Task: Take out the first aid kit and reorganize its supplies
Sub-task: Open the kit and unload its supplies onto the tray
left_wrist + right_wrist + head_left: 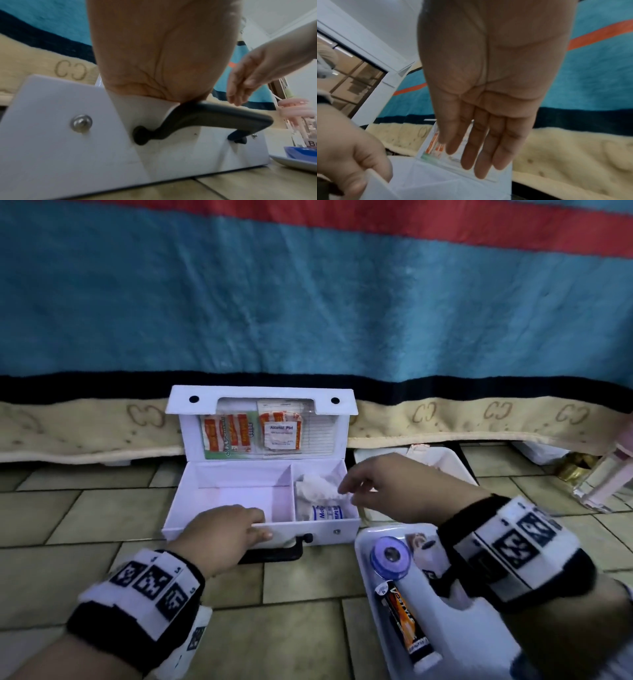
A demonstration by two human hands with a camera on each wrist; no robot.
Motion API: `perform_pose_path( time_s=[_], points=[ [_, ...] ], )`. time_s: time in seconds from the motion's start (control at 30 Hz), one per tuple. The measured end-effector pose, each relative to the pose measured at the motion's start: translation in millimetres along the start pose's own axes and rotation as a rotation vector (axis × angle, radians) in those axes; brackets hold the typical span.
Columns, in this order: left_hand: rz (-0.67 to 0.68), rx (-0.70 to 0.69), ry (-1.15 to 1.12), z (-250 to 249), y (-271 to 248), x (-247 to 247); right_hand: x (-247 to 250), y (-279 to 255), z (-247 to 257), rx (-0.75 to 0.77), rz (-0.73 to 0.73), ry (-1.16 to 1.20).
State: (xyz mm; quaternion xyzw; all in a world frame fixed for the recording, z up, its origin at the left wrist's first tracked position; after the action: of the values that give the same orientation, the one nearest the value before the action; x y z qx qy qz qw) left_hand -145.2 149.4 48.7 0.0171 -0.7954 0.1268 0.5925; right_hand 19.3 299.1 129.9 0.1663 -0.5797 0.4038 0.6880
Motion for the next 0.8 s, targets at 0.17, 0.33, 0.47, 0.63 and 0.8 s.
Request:
perform_pose_path(
  time_s=[0.17, 0.33, 0.47, 0.63, 0.8],
  points=[
    [0.053, -0.004, 0.116, -1, 3, -2, -19, 43, 22, -0.095, -0.081, -0.132],
    [0.066, -0.01, 0.11, -2, 4, -2, -42, 60, 28, -0.133, -0.058, -0.365],
    [0.043, 0.003, 0.073, 0, 4, -3, -45, 61, 30, -0.114, -0.148, -0.43],
    [-0.008, -0.014, 0.095, 2, 2, -8, 9, 18, 15, -0.092, -0.228, 0.0],
    [0.004, -0.014, 0.044, 3, 5, -6, 64, -47, -47, -0.228, -0.419, 0.225]
  ],
)
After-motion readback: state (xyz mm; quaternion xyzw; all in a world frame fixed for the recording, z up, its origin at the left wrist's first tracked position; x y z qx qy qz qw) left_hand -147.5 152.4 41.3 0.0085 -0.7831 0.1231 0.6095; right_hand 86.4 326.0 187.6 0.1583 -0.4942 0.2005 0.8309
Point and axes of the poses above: each hand's wrist, its own y-axis towards the middle knuckle, its own x-axis out of the back of the hand, z = x × y, the point moved 3 cm from there along y, towards the middle knuckle, and after that the axes turned 14 degrees about -x, right-handed, at the moved point
